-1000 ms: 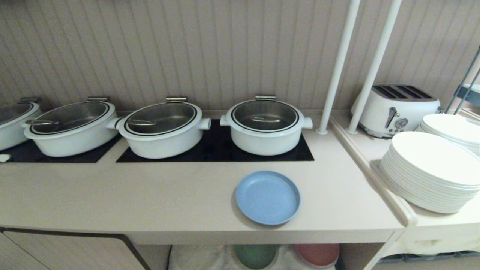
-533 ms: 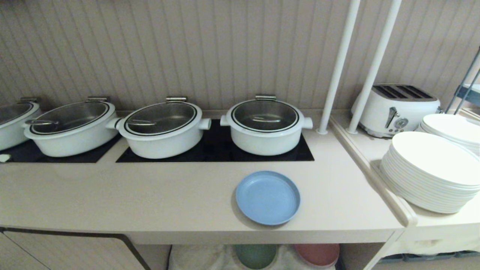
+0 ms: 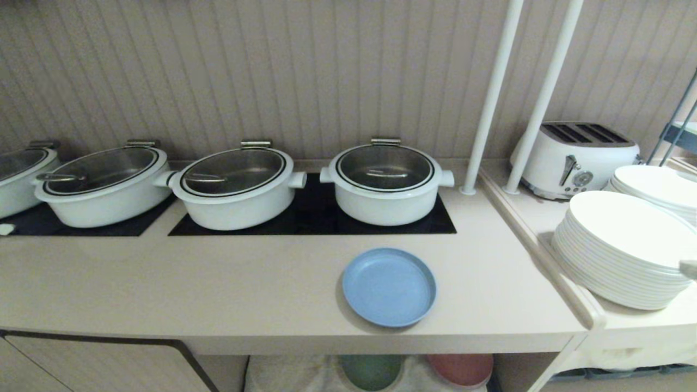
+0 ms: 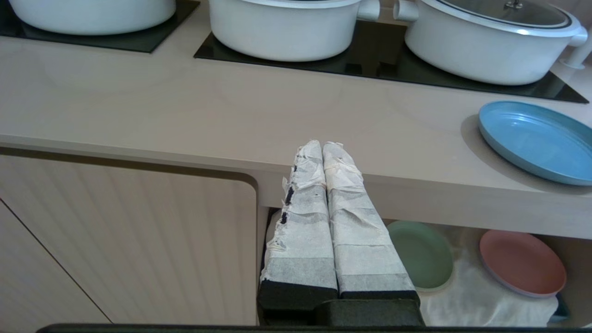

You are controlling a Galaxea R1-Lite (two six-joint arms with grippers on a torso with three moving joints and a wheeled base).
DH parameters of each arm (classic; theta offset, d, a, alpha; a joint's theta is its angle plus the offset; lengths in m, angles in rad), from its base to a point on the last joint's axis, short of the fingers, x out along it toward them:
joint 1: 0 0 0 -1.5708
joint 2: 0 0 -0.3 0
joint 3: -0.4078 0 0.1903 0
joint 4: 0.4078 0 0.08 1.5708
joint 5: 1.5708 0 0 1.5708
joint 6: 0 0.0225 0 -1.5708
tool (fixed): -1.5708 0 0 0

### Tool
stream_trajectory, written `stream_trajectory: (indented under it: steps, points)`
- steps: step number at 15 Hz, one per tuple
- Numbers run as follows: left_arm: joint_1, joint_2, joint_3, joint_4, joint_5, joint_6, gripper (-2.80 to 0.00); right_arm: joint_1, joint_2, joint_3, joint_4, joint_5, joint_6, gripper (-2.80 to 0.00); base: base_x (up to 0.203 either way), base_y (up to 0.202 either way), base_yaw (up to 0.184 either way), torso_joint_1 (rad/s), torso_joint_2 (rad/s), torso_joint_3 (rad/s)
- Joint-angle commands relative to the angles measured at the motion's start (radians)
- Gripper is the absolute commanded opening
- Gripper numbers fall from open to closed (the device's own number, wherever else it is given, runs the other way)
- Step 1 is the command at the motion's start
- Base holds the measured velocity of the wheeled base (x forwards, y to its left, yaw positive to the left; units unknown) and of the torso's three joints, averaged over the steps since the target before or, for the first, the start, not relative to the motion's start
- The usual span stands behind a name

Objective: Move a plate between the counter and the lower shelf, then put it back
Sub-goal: Pick up the plate

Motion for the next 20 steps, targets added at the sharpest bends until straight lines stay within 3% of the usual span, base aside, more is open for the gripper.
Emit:
stream_trajectory:
  steps: [1,6,8,10,15,20]
  points:
    - [0.000,0.000,-0.001,0.000,0.001,-0.001,-2.80,0.010,0.154,-0.104,0.083,0.115,-0.003,-2.80,0.000,0.000,0.000,0.000,0.00,0.000]
    - [0.000,0.000,-0.001,0.000,0.001,-0.001,-2.80,0.111,0.411,-0.390,0.426,0.158,-0.007,-2.80,0.000,0.000,0.000,0.000,0.00,0.000]
    - [0.000,0.000,0.000,0.000,0.001,-0.001,-2.80,0.170,0.524,-0.480,0.504,0.159,-0.001,-2.80,0.000,0.000,0.000,0.000,0.00,0.000]
    - [0.000,0.000,-0.001,0.000,0.001,-0.001,-2.80,0.238,0.641,-0.565,0.537,0.144,0.040,-2.80,0.000,0.000,0.000,0.000,0.00,0.000]
    - [0.000,0.000,0.000,0.000,0.001,-0.001,-2.80,0.374,0.928,-0.861,0.613,0.002,0.197,-2.80,0.000,0.000,0.000,0.000,0.00,0.000]
    - [0.000,0.000,0.000,0.000,0.001,-0.001,-2.80,0.413,1.121,-1.006,0.655,-0.059,0.235,-2.80,0.000,0.000,0.000,0.000,0.00,0.000]
